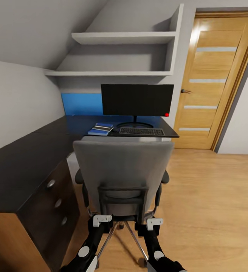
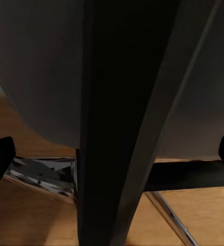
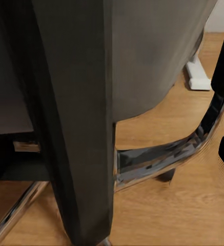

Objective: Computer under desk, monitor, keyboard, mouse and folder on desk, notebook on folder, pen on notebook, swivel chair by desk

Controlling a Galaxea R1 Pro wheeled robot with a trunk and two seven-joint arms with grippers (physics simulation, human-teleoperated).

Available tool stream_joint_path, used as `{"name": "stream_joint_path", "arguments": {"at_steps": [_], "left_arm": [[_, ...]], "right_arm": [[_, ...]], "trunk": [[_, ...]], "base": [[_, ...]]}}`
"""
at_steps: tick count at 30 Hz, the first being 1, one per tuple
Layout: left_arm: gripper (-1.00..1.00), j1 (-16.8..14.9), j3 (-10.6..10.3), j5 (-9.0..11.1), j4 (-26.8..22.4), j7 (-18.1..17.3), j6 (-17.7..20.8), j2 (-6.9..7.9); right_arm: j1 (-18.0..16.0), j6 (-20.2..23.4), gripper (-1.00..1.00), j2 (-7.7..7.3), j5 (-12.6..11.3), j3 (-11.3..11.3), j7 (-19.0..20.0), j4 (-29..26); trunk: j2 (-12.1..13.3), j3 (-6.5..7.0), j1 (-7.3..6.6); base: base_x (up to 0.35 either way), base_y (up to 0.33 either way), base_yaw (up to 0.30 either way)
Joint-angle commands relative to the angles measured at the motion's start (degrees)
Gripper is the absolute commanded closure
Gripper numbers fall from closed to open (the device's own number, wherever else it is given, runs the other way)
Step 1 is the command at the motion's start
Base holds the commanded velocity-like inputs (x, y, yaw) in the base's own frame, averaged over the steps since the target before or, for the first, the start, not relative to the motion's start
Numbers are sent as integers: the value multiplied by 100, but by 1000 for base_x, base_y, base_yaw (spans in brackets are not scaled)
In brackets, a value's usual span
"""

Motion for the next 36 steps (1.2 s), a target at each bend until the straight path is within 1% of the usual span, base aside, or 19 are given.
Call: {"name": "stream_joint_path", "arguments": {"at_steps": [1,26,36], "left_arm": [[-100,-8,-40,55,-2,36,-24,6],[-100,-8,-40,61,4,36,-24,6],[-100,-8,-40,55,83,36,-24,6]], "right_arm": [[-5,-16,-100,-1,-39,50,-30,3],[-5,-16,-100,-9,-44,45,-30,3],[-5,-16,-100,-9,-44,41,-30,3]], "trunk": [[-2,-4,2],[-2,-4,2],[-2,-4,2]], "base": [[292,-165,0],[292,-156,0],[292,-136,0]]}}
